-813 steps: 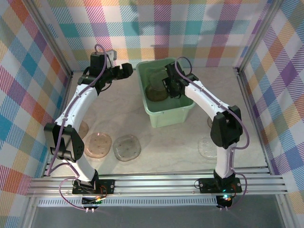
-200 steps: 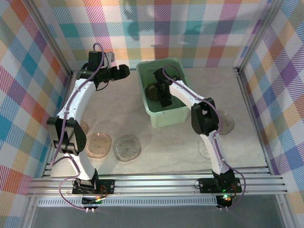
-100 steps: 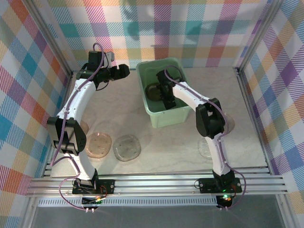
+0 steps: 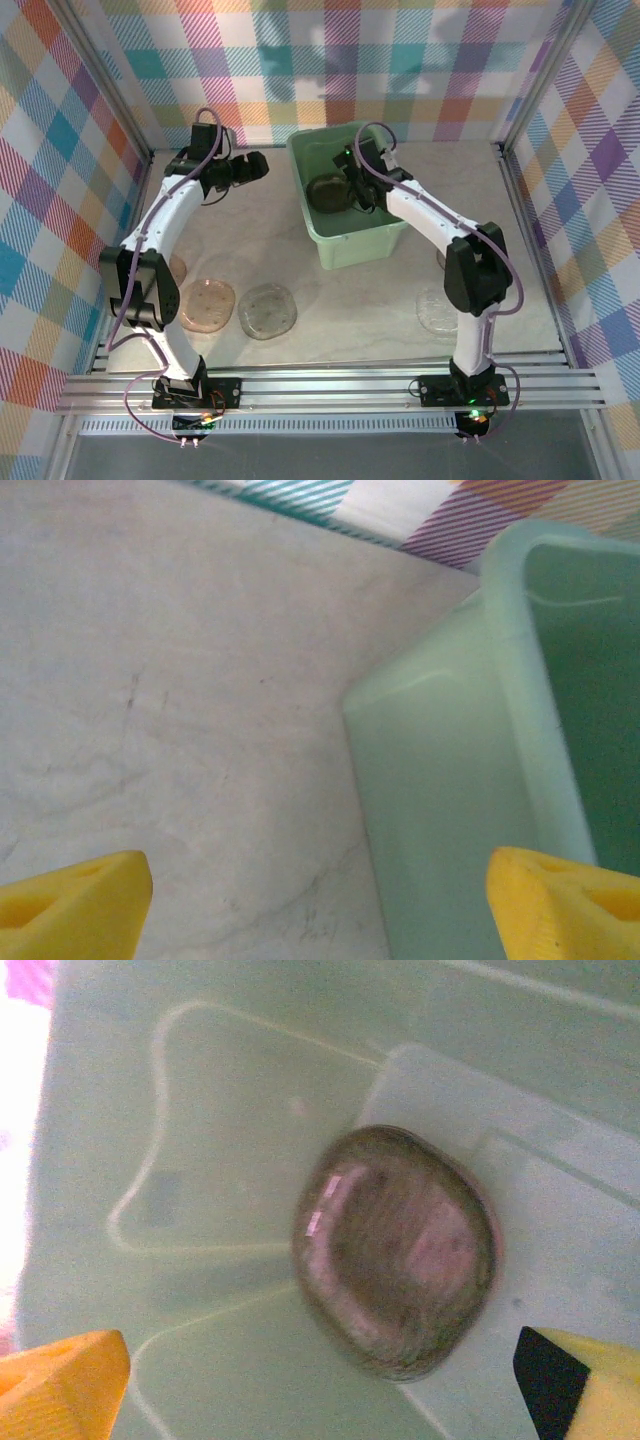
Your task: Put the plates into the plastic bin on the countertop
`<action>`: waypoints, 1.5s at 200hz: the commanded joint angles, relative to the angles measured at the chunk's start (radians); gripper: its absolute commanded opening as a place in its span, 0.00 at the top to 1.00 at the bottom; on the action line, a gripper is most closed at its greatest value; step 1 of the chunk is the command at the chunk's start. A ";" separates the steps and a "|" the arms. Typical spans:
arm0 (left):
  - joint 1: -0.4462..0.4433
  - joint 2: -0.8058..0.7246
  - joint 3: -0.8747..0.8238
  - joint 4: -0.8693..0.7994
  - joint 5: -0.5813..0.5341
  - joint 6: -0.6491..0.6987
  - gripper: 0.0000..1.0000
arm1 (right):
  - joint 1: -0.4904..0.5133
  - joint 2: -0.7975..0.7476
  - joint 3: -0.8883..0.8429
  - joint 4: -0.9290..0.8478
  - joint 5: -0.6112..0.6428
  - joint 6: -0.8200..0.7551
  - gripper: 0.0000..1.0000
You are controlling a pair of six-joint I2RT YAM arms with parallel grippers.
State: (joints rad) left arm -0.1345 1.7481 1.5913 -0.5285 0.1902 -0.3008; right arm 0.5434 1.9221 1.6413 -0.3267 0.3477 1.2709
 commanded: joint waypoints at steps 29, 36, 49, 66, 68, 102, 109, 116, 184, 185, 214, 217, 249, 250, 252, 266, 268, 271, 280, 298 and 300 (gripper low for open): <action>0.011 -0.163 -0.097 -0.137 -0.135 -0.111 0.14 | 0.010 -0.127 -0.065 0.169 -0.117 -0.337 0.00; 0.011 -0.177 -0.105 -0.173 -0.149 -0.127 0.15 | 0.011 -0.144 -0.064 0.165 -0.147 -0.385 0.00; 0.011 -0.207 -0.126 -0.238 -0.179 -0.173 0.15 | 0.010 -0.175 -0.061 0.134 -0.179 -0.436 0.01; 0.011 -0.258 -0.166 -0.308 -0.200 -0.211 0.15 | 0.011 -0.208 -0.067 0.123 -0.233 -0.505 0.02; 0.012 -0.265 -0.172 -0.317 -0.204 -0.216 0.15 | 0.011 -0.212 -0.068 0.119 -0.238 -0.512 0.02; 0.010 -0.386 -0.283 -0.435 -0.309 -0.268 0.14 | 0.011 -0.299 -0.182 0.230 -0.354 -0.621 0.05; 0.013 -0.403 -0.298 -0.462 -0.324 -0.284 0.14 | 0.010 -0.305 -0.179 0.212 -0.367 -0.637 0.05; 0.013 -0.417 -0.310 -0.483 -0.331 -0.290 0.14 | 0.010 -0.306 -0.172 0.190 -0.383 -0.650 0.05; 0.060 -0.386 -0.465 -0.525 -0.320 -0.360 0.08 | 0.010 -0.243 -0.124 0.094 -0.529 -0.713 0.09; 0.063 -0.387 -0.469 -0.521 -0.318 -0.362 0.08 | 0.010 -0.242 -0.124 0.094 -0.529 -0.713 0.09; 0.135 -0.370 -0.524 -0.486 -0.234 -0.397 0.08 | 0.011 -0.203 -0.079 0.074 -0.512 -0.732 0.10; 0.139 -0.368 -0.522 -0.491 -0.236 -0.395 0.08 | 0.010 -0.198 -0.070 0.068 -0.512 -0.735 0.10; 0.222 -0.375 -0.552 -0.491 -0.237 -0.375 0.07 | 0.010 -0.134 0.004 0.033 -0.527 -0.770 0.10; 0.226 -0.374 -0.554 -0.489 -0.233 -0.374 0.07 | 0.010 -0.131 0.006 0.032 -0.527 -0.770 0.10; 0.233 -0.374 -0.557 -0.486 -0.227 -0.373 0.07 | 0.010 -0.128 0.010 0.031 -0.528 -0.770 0.10; 0.266 -0.366 -0.578 -0.469 -0.201 -0.363 0.06 | 0.010 -0.105 0.029 0.028 -0.540 -0.764 0.10; 0.269 -0.365 -0.581 -0.468 -0.200 -0.362 0.06 | 0.010 -0.103 0.030 0.030 -0.543 -0.762 0.10; 0.273 -0.365 -0.586 -0.465 -0.199 -0.360 0.06 | 0.010 -0.100 0.031 0.032 -0.546 -0.761 0.09; 0.283 -0.360 -0.600 -0.459 -0.195 -0.354 0.06 | 0.010 -0.091 0.036 0.034 -0.553 -0.753 0.09; 0.300 -0.353 -0.631 -0.436 -0.186 -0.343 0.01 | 0.010 -0.079 0.042 0.038 -0.558 -0.751 0.09; 0.302 -0.354 -0.633 -0.430 -0.185 -0.341 0.00 | 0.010 -0.078 0.043 0.038 -0.558 -0.752 0.09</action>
State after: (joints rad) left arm 0.1452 1.3846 0.9932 -0.9840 -0.0330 -0.6594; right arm 0.5449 1.8210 1.6516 -0.2783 -0.1791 0.5339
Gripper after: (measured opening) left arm 0.958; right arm 0.910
